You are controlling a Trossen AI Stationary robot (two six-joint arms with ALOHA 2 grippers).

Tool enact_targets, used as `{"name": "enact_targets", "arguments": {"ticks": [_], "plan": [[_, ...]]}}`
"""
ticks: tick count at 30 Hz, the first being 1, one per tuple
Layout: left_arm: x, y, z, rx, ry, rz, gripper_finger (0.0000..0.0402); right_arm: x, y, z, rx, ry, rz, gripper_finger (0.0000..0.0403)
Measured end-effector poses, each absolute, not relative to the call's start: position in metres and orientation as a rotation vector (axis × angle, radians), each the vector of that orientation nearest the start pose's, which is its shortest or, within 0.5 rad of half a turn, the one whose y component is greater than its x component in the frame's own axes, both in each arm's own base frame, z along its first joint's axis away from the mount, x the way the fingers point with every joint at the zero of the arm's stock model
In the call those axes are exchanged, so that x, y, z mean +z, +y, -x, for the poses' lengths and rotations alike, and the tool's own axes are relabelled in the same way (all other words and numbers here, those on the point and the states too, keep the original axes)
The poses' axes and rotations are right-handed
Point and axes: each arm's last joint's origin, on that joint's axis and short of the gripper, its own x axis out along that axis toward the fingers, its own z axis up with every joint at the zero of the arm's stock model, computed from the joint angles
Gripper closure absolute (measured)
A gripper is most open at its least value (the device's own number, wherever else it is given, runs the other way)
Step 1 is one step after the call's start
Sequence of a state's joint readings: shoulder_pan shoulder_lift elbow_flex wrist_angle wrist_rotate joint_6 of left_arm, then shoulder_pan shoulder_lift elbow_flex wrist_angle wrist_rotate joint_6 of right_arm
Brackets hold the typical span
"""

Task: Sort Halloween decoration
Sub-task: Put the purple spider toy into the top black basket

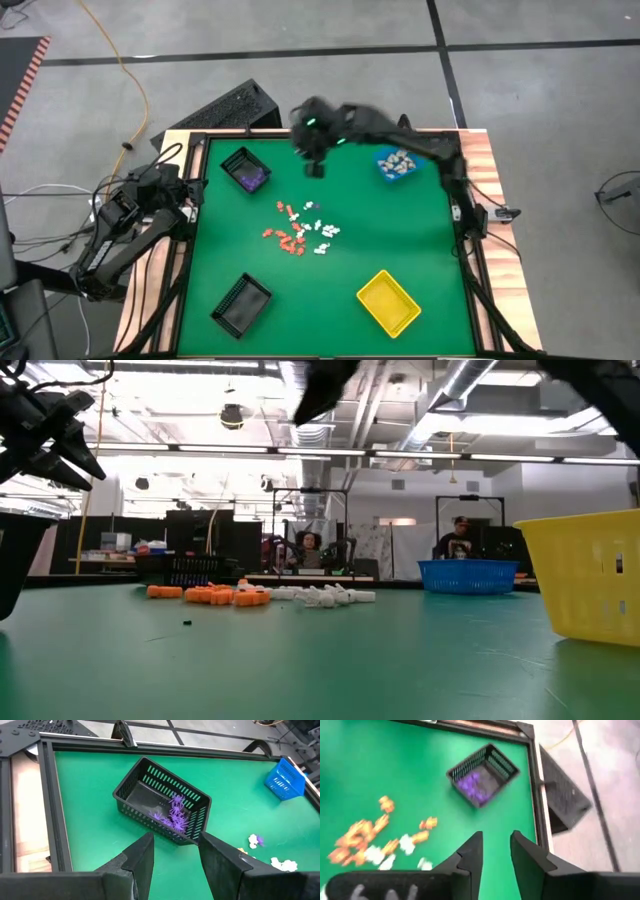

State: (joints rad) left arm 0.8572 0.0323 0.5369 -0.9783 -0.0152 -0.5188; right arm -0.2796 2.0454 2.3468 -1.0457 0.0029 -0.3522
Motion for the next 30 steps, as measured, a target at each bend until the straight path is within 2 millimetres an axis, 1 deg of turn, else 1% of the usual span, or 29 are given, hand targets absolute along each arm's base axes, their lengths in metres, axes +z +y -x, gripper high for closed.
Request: {"name": "enact_targets", "arguments": {"ticks": [1,2,3,4,6,8,10,12,14,17,20,23,25,27,30], "plan": [[0.239,0.021,-0.018,0.96,0.216,0.677,0.0258,0.41,-0.118,-0.397,-0.143,0.8,0.204,0.0285],[0.239,0.021,-0.018,0.959,0.216,0.677,0.0258,0.413,-0.118,-0.385,-0.15,0.839,0.171,0.0289],[0.239,0.021,-0.018,0.96,0.216,0.677,0.0258,0.414,-0.118,-0.373,-0.155,0.874,0.143,0.0293],[0.239,0.021,-0.018,0.96,0.216,0.677,0.0258,0.41,-0.118,-0.364,-0.159,0.915,0.118,0.0297],[0.239,0.021,-0.018,0.96,0.216,0.677,0.0258,0.398,-0.114,-0.349,-0.162,0.976,0.081,0.0304],[0.239,0.021,-0.018,0.96,0.216,0.678,0.0258,0.38,-0.106,-0.336,-0.161,0.994,0.055,0.0309],[0.239,0.021,-0.018,0.96,0.216,0.678,0.0258,0.363,-0.097,-0.324,-0.167,0.945,0.045,0.0314],[0.239,0.021,-0.018,0.96,0.216,0.678,0.0258,0.344,-0.087,-0.316,-0.177,0.847,0.036,0.0316],[0.239,0.021,-0.018,0.96,0.216,0.678,0.0258,0.321,-0.078,-0.314,-0.182,0.732,0.028,0.0316],[0.239,0.021,-0.018,0.96,0.217,0.678,0.0258,0.285,-0.065,-0.316,-0.181,0.583,0.006,0.0317],[0.239,0.021,-0.018,0.96,0.217,0.679,0.0258,0.256,-0.056,-0.321,-0.171,0.492,-0.049,0.0317],[0.238,0.021,-0.018,0.961,0.221,0.681,0.0258,0.229,-0.05,-0.33,-0.157,0.513,-0.063,0.0312],[0.238,0.021,-0.018,0.96,0.221,0.681,0.0258,0.216,-0.046,-0.338,-0.143,0.536,-0.06,0.03],[0.238,0.021,-0.018,0.961,0.221,0.68,0.0258,0.204,-0.042,-0.346,-0.128,0.561,-0.058,0.028],[0.238,0.021,-0.018,0.958,0.221,0.682,0.0258,0.184,-0.037,-0.355,-0.109,0.607,-0.048,0.0235]]}}
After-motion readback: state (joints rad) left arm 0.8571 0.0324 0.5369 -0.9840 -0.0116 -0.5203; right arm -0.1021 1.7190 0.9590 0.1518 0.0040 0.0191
